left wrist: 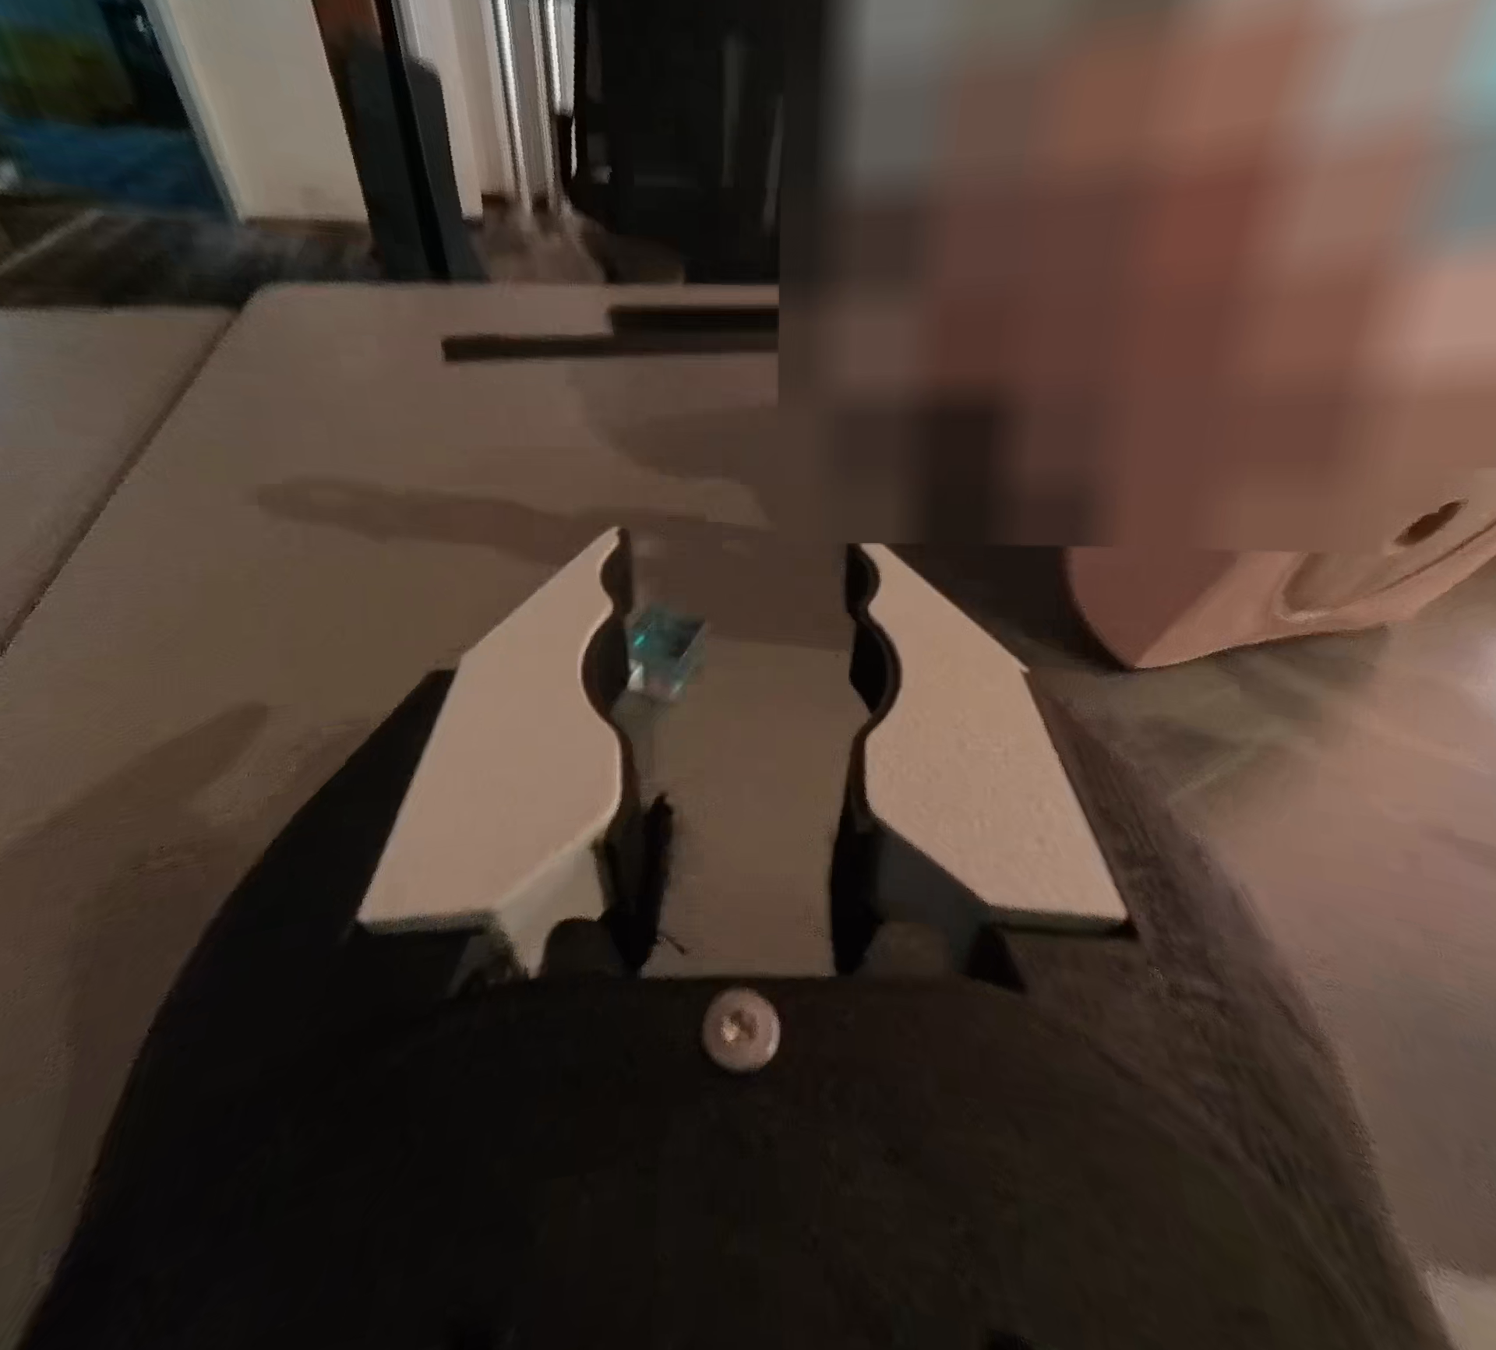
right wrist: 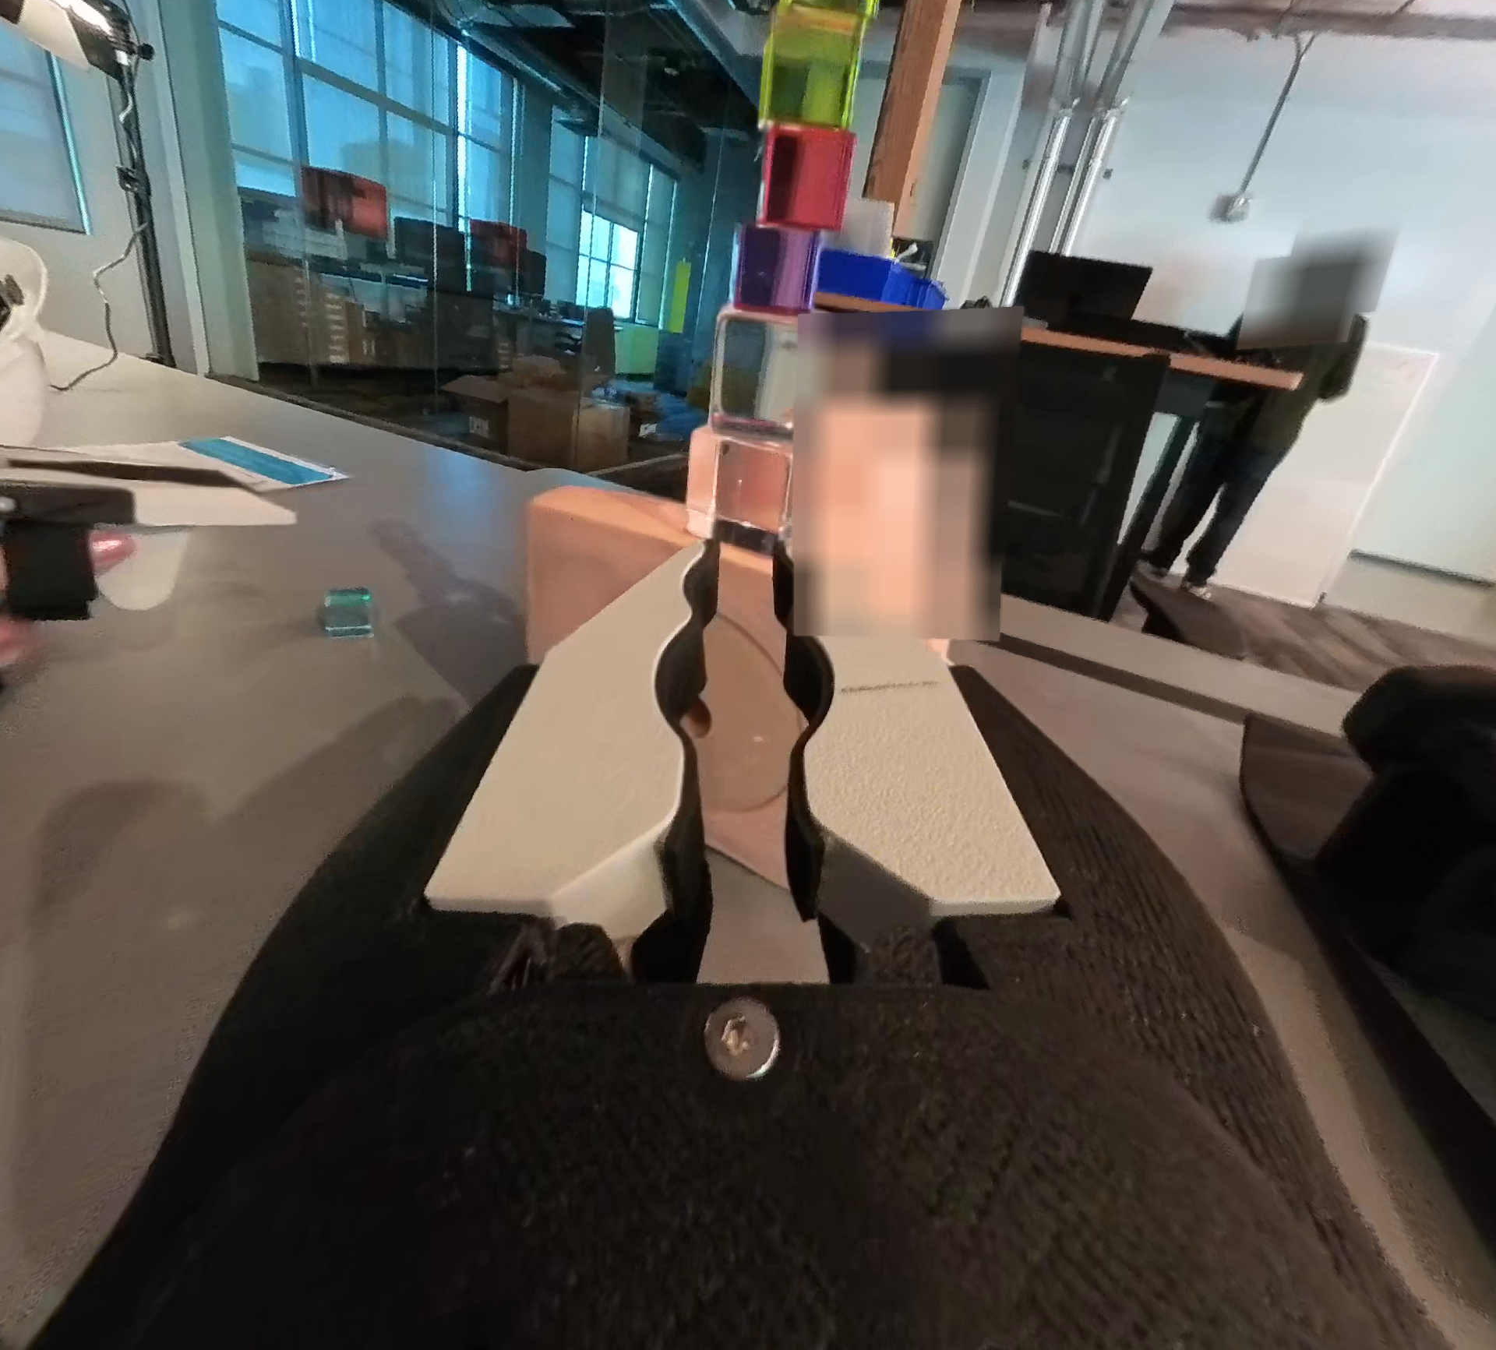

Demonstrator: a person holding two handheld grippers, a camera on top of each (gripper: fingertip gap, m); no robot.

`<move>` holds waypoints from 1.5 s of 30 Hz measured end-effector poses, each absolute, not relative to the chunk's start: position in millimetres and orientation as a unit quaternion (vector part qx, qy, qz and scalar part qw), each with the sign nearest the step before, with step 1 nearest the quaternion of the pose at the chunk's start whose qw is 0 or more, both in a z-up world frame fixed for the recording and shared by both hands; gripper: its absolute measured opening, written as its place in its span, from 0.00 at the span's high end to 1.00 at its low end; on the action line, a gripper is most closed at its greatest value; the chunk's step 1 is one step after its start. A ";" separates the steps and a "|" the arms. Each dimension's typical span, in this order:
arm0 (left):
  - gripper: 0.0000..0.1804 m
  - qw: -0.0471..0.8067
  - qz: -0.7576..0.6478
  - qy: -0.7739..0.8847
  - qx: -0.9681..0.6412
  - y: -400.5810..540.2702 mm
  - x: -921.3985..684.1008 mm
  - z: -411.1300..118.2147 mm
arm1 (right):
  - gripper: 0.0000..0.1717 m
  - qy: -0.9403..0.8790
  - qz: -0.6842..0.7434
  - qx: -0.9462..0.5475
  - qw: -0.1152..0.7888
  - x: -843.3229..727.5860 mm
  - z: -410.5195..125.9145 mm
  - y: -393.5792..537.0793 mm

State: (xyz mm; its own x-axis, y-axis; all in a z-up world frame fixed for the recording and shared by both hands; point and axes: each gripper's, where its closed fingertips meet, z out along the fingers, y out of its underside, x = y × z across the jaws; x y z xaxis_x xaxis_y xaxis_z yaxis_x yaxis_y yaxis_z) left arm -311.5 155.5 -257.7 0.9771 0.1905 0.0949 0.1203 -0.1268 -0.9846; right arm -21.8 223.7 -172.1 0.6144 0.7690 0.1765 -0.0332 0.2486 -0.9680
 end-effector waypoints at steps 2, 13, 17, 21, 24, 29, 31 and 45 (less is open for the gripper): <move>0.69 0.599 0.028 -0.105 -0.794 157.6 -323.4 -279.4 | 0.93 -0.336 0.257 -0.527 0.737 -16.3 -172.2 230.7; 0.73 0.464 0.027 -0.028 -0.885 183.1 -330.9 -330.3 | 0.93 -0.298 0.237 -0.460 0.802 -5.9 -184.0 254.1; 0.76 0.441 0.028 -0.018 -0.897 188.9 -338.1 -337.3 | 0.92 -0.316 0.233 -0.453 0.801 -10.5 -185.9 251.0; 0.80 0.437 -0.003 -0.039 -0.899 188.0 -334.1 -343.2 | 0.92 -0.313 0.247 -0.465 0.791 -9.3 -189.7 254.6; 0.85 0.434 0.016 -0.047 -0.900 184.9 -339.9 -344.4 | 0.92 -0.303 0.262 -0.469 0.787 -6.7 -189.3 256.8; 0.86 0.484 0.016 -0.033 -0.874 188.8 -328.6 -314.6 | 0.92 -0.296 0.272 -0.474 0.783 -4.1 -189.8 258.1; 0.86 0.533 0.005 -0.013 -0.846 194.8 -311.5 -276.9 | 0.92 -0.294 0.276 -0.475 0.782 -2.9 -189.9 257.9; 0.86 0.600 -0.081 0.358 -0.711 221.6 -96.4 12.2 | 0.92 -0.287 0.273 -0.480 0.782 1.3 -190.9 260.3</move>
